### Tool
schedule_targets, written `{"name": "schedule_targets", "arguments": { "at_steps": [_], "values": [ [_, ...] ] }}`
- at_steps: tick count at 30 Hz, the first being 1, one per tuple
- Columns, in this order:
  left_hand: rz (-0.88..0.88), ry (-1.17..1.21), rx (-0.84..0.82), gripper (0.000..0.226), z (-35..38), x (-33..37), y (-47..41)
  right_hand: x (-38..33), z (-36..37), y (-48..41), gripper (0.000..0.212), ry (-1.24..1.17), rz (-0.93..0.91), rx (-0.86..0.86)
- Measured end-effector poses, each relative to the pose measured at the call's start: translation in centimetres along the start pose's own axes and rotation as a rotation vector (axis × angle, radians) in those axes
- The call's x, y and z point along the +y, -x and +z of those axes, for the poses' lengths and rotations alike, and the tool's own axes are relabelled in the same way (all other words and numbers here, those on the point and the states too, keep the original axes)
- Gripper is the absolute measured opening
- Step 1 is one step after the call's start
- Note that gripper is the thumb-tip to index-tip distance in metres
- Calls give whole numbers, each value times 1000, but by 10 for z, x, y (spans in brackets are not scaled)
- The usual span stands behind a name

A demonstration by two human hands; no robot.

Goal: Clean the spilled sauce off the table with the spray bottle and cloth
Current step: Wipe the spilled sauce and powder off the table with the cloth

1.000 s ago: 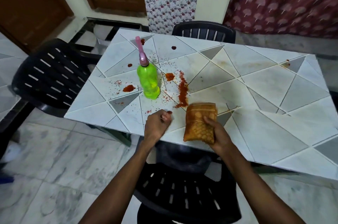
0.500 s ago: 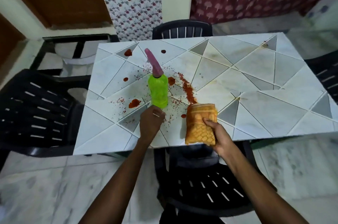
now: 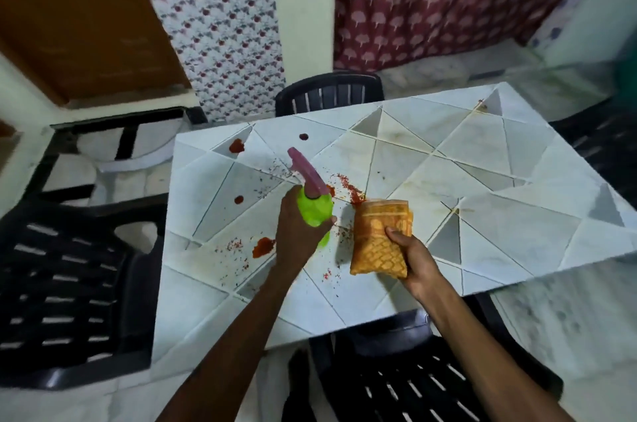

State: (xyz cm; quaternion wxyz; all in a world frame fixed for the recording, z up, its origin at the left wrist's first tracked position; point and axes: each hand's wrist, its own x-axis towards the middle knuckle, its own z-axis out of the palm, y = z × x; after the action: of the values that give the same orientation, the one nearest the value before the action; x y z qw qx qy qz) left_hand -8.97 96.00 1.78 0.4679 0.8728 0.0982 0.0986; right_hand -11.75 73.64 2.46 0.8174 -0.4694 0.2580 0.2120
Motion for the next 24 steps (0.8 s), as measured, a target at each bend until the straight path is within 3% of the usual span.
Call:
{"name": "schedule_targets", "arguments": {
  "at_steps": [4,9,13,20,24],
  "values": [
    [47,-40,-152,59,-3,9,-20,0,5,2,24,-104,-68,100],
    [224,-37,-254,75,-9,47,-40,5,-9,13,52,-221,-156,190],
    [287,67,-357,83,17,85,-53,0,-34,29,34,-286,-168,324],
    [319,175,-583,80,122,139,-66,-16,-96,52,25,-421,-208,468],
    [358,162,-653,78,186,166,-71,-27,-133,48,33,-452,-227,521]
  ]
}}
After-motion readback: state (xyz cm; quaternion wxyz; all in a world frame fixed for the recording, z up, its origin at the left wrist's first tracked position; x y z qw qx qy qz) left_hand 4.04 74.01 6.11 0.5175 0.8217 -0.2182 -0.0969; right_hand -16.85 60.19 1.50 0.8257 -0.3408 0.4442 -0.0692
